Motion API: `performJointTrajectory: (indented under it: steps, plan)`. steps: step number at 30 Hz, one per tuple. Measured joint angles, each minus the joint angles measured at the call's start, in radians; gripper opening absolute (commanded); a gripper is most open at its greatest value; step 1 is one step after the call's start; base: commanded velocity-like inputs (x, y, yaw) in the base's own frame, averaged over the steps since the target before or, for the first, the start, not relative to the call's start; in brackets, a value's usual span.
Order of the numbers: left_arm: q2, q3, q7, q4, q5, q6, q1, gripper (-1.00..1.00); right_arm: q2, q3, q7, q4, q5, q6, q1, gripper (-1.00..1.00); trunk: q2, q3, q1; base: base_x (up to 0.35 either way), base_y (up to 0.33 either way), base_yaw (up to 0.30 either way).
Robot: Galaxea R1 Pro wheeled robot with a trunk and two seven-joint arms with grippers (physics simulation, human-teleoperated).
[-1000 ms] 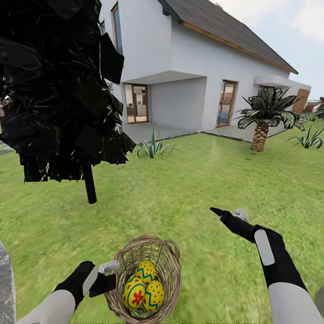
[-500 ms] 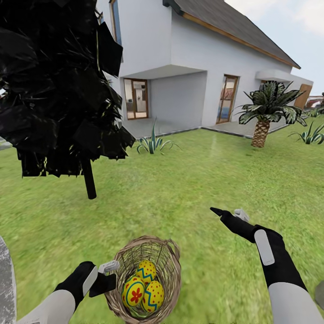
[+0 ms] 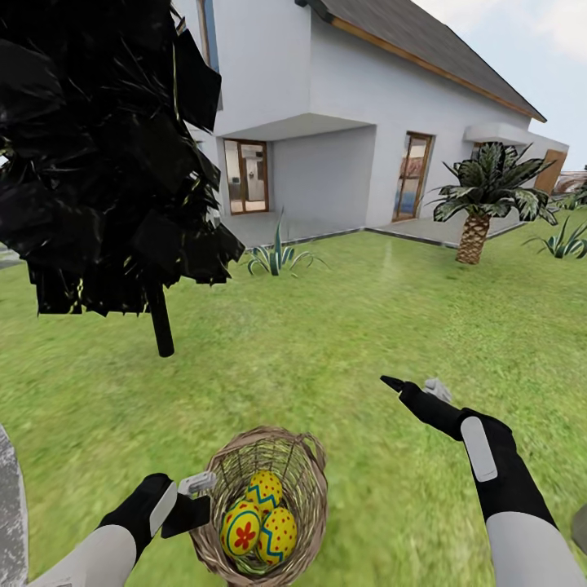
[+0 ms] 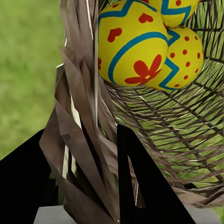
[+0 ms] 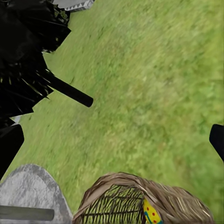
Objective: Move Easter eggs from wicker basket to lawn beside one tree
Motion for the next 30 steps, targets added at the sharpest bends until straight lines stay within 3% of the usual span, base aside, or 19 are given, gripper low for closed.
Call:
performJointTrajectory:
  steps: [11, 30]
  plan:
    - [0.0, 0.0, 0.0, 0.0, -0.001, -0.002, 0.0, -1.0, 0.0, 0.0, -0.001, 0.0, -0.004, 0.002, 0.0, 1.0, -0.077, -0.035, 0.042, 0.0, 0.0, 0.0]
    - [0.001, 0.001, -0.001, -0.006, -0.002, -0.009, 0.0, -1.0, 0.001, 0.0, -0.002, 0.0, -0.001, 0.002, 0.0, 1.0, -0.21, -0.125, 0.115, 0.0, 0.0, 0.0]
